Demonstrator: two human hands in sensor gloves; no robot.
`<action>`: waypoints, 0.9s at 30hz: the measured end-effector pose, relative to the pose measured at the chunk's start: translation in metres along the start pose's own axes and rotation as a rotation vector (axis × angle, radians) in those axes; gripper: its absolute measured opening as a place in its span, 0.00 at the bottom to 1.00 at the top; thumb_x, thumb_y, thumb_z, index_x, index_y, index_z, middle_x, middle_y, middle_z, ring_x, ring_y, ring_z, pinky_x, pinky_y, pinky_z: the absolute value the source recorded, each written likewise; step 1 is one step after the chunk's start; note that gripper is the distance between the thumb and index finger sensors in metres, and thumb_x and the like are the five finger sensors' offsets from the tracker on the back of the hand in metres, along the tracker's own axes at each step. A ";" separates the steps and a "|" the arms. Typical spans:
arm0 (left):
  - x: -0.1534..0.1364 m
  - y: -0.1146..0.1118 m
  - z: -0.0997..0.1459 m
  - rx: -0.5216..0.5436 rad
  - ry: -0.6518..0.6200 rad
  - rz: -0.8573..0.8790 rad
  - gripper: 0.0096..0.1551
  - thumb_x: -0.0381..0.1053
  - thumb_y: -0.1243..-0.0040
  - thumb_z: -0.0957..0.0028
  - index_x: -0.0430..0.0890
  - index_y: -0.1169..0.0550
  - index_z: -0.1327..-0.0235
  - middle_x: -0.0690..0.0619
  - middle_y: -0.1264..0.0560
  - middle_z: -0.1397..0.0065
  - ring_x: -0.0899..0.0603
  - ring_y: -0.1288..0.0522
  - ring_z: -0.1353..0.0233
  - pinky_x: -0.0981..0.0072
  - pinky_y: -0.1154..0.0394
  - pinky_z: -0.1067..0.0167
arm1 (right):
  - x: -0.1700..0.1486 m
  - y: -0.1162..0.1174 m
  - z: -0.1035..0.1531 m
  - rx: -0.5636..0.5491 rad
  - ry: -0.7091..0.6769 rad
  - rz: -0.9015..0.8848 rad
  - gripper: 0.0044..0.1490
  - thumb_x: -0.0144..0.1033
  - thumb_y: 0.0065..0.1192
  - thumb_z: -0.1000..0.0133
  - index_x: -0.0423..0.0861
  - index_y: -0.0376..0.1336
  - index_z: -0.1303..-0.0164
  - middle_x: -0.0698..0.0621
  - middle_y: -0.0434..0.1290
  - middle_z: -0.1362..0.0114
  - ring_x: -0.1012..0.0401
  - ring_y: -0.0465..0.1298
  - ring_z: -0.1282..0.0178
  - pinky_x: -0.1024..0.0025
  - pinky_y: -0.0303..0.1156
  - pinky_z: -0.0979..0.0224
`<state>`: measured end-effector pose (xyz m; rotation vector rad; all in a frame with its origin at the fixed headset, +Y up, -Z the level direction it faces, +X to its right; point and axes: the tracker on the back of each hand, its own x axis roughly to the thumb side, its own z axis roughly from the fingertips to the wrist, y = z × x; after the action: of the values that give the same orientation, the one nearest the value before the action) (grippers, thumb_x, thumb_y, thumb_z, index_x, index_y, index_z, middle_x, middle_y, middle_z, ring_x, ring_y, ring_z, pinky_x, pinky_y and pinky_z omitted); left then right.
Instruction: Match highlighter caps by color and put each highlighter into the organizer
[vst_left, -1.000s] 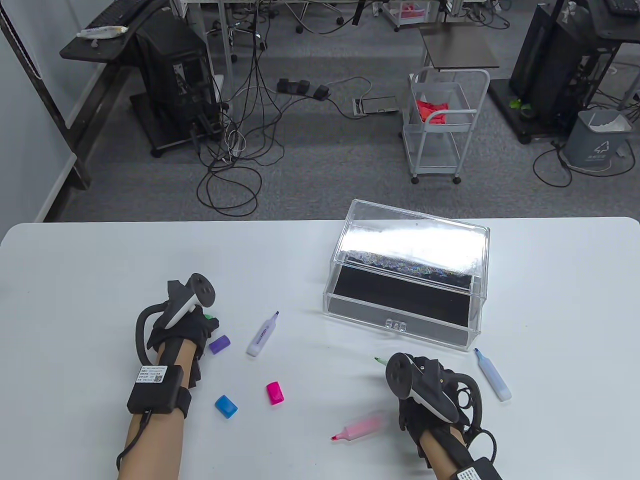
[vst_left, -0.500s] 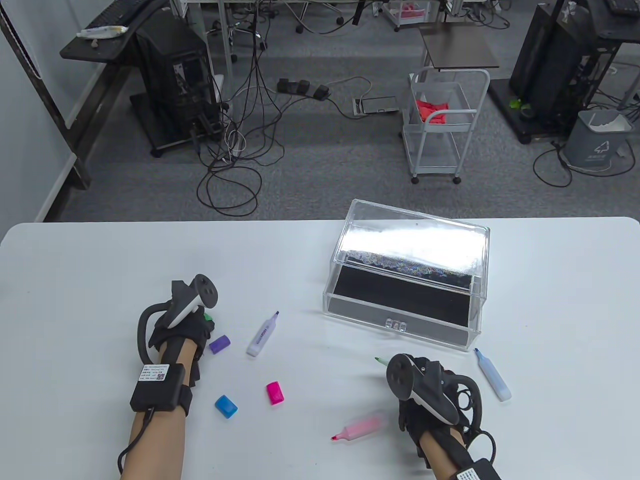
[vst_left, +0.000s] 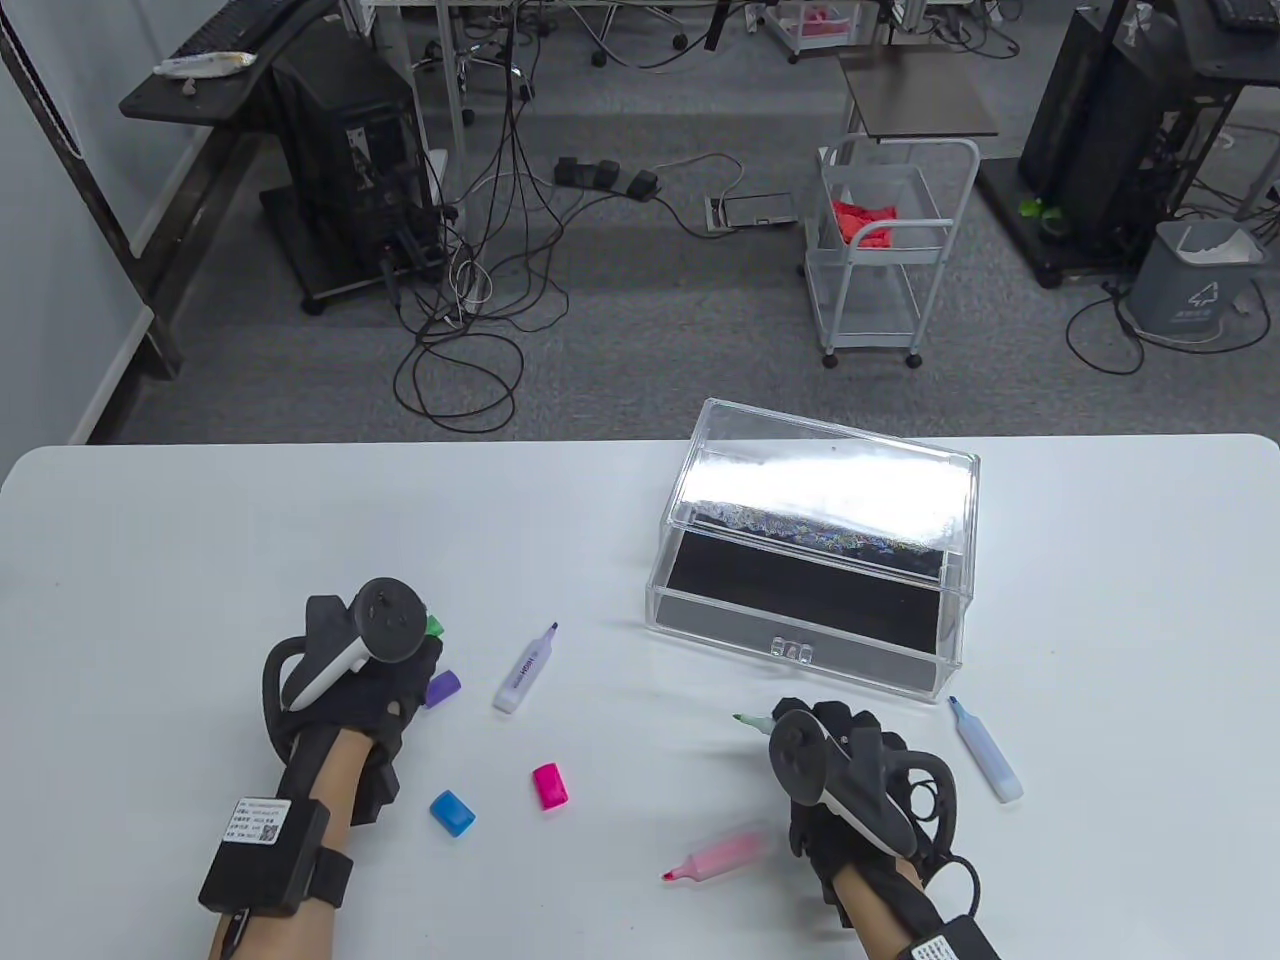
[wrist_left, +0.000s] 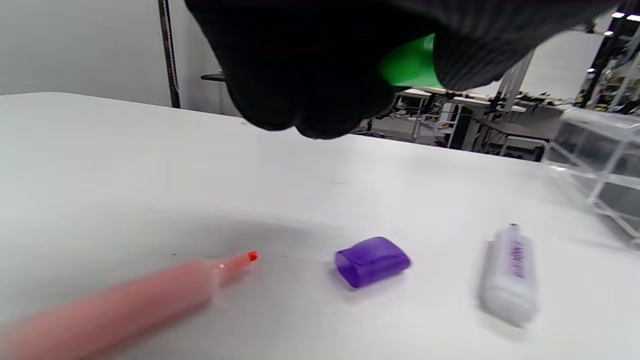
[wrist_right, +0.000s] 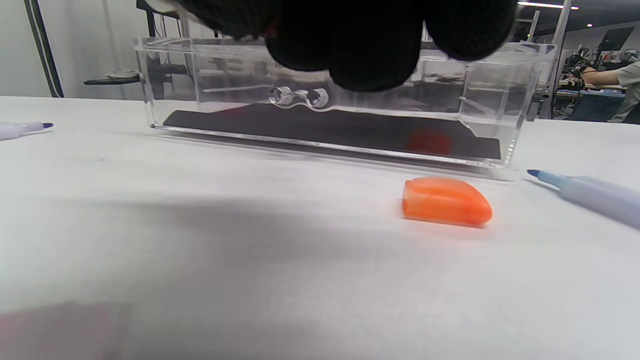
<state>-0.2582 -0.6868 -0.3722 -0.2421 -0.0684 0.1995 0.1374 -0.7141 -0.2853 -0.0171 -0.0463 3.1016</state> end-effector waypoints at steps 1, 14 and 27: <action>0.005 0.000 0.009 0.013 -0.030 0.019 0.36 0.59 0.51 0.33 0.46 0.40 0.16 0.47 0.32 0.23 0.42 0.22 0.29 0.48 0.23 0.29 | 0.002 -0.003 0.002 -0.025 -0.014 -0.011 0.30 0.35 0.60 0.49 0.59 0.58 0.34 0.50 0.68 0.32 0.51 0.74 0.38 0.44 0.68 0.33; 0.044 -0.019 0.078 0.050 -0.228 0.190 0.35 0.58 0.52 0.32 0.46 0.40 0.14 0.47 0.33 0.23 0.41 0.23 0.28 0.47 0.24 0.28 | 0.025 -0.010 0.015 -0.163 -0.184 -0.052 0.31 0.35 0.59 0.49 0.56 0.57 0.34 0.49 0.68 0.34 0.52 0.73 0.42 0.47 0.69 0.39; 0.061 -0.053 0.092 0.016 -0.404 0.389 0.35 0.58 0.54 0.32 0.44 0.38 0.15 0.46 0.32 0.24 0.41 0.23 0.29 0.47 0.24 0.29 | 0.049 -0.014 0.030 -0.254 -0.317 -0.033 0.31 0.35 0.59 0.49 0.56 0.56 0.34 0.49 0.68 0.34 0.53 0.73 0.45 0.49 0.70 0.41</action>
<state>-0.1964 -0.7038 -0.2675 -0.1944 -0.4220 0.6347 0.0891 -0.6994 -0.2552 0.4601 -0.4426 3.0090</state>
